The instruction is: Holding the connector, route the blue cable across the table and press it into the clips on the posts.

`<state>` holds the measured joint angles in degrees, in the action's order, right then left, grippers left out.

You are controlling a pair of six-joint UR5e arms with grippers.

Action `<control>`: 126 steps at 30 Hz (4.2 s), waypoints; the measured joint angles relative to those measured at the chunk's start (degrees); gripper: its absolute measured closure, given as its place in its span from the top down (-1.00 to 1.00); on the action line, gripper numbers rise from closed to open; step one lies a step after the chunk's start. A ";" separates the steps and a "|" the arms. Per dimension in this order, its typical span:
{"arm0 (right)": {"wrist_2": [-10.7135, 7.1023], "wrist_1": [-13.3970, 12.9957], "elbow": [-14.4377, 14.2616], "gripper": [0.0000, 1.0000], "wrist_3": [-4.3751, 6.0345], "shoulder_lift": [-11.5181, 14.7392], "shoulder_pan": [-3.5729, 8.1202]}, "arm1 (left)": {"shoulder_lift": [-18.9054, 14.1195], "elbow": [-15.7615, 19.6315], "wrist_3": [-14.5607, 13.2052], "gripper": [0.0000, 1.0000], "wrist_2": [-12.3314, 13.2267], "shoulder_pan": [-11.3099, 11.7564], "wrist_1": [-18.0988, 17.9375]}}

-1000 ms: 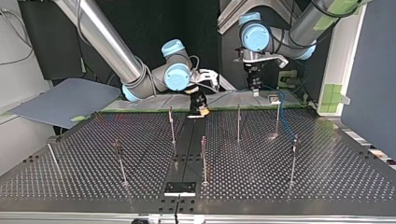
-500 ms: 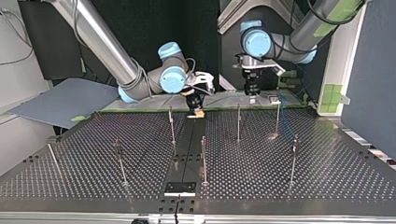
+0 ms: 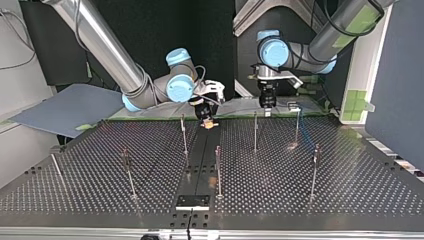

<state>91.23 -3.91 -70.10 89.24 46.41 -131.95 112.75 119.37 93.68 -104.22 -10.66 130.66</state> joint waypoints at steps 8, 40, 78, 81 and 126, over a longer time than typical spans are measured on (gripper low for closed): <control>-0.05 -0.44 0.01 -1.00 0.04 -0.03 0.66 | 1.84 -1.75 0.12 -1.00 0.81 0.57 0.35; -0.56 -0.16 5.16 -1.00 0.08 -0.02 1.99 | 4.51 -9.19 0.91 -1.00 3.35 4.77 2.35; -0.50 0.01 6.92 -1.00 0.16 -0.27 2.02 | 0.19 -8.04 1.69 1.00 0.84 4.03 13.98; -0.51 0.03 6.81 -1.00 0.16 -0.50 1.81 | -1.31 -7.04 1.61 1.00 0.79 3.37 15.50; -0.61 0.30 6.00 -1.00 0.78 -0.48 5.14 | -1.93 -12.48 8.02 1.00 -3.01 -13.79 19.48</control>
<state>90.62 -3.61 -64.10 90.02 45.93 -126.80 110.81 106.89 101.70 -107.23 -24.45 150.13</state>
